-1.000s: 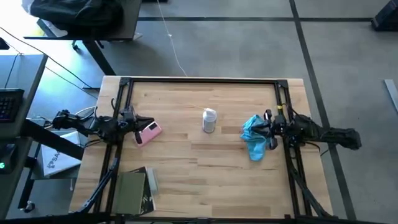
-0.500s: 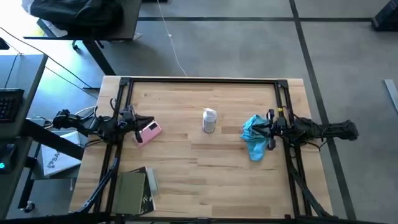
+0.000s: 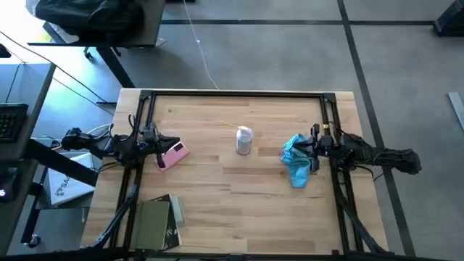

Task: Apply microfiber cloth
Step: Return to Home Position

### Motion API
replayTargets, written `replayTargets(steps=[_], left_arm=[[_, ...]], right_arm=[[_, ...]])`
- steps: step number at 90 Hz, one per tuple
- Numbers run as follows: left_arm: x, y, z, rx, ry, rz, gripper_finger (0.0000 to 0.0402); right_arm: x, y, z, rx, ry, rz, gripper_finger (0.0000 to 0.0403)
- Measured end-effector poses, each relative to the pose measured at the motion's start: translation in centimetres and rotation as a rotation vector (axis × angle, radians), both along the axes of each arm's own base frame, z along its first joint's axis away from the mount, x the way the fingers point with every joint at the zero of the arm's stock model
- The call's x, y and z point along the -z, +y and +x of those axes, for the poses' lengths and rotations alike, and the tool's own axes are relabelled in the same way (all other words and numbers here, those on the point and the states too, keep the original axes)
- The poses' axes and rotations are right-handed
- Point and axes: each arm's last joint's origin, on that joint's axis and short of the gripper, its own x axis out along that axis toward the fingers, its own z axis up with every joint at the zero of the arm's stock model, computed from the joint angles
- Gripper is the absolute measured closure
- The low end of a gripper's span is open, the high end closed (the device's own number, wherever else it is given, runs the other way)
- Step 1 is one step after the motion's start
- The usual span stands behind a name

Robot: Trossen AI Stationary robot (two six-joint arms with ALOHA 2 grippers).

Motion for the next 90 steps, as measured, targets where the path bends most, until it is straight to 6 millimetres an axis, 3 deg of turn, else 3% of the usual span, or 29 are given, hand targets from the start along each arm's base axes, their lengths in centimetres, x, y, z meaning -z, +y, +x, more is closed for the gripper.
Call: replayTargets(steps=[10,45,90], left_arm=[[0.59,-0.16,0.52,0.013,-0.084,0.042,0.0401],[0.55,0.26,0.57,-0.026,-0.080,0.044,0.0401],[0.59,0.38,0.72,0.052,-0.046,0.142,0.0401]], right_arm=[[0.01,0.03,0.01,-0.011,0.001,0.007,0.0403],[0.05,-0.01,0.02,0.004,0.013,-0.087,0.0403],[0.05,-0.01,0.02,0.004,0.009,-0.037,0.0403]])
